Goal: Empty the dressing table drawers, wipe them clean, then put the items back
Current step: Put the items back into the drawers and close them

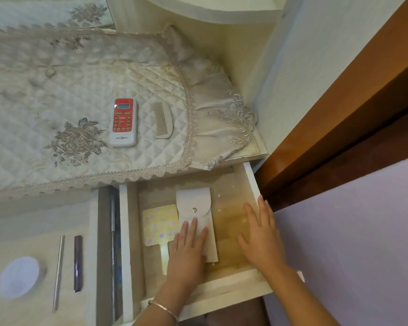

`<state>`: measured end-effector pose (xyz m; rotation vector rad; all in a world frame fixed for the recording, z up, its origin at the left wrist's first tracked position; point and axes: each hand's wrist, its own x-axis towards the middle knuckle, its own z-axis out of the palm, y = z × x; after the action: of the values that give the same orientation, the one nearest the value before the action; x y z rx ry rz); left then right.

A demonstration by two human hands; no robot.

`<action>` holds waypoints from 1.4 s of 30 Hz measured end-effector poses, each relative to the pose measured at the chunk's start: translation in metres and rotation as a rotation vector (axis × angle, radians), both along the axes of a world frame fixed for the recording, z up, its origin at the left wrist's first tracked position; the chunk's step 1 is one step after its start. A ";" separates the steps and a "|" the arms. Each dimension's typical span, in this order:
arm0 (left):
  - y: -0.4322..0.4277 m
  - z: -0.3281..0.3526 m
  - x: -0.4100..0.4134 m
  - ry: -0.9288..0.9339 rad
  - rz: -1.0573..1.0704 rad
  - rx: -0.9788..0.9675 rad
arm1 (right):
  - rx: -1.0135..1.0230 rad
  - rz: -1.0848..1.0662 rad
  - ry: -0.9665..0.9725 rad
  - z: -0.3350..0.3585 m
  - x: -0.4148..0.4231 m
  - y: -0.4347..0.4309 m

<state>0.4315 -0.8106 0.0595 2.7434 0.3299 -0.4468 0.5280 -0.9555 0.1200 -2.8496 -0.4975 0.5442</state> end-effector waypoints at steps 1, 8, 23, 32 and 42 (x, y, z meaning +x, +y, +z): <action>-0.001 -0.001 0.001 0.019 -0.025 0.009 | -0.003 0.000 -0.003 -0.001 -0.001 0.000; -0.004 0.003 0.002 0.086 -0.022 -0.050 | -0.027 -0.001 0.005 0.000 -0.001 0.000; 0.152 0.116 0.068 -0.672 0.399 -0.088 | 0.369 0.012 -0.311 0.053 0.050 0.117; 0.206 0.104 0.147 -0.360 0.560 -0.148 | 0.323 0.008 -0.087 0.061 0.117 0.244; 0.208 0.102 0.141 -0.432 0.553 -0.199 | 0.415 -0.103 -0.168 0.049 0.113 0.262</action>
<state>0.5726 -0.6025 0.1612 2.3328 0.8363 0.2413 0.6409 -0.6937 0.1687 -2.5124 -0.4281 0.1582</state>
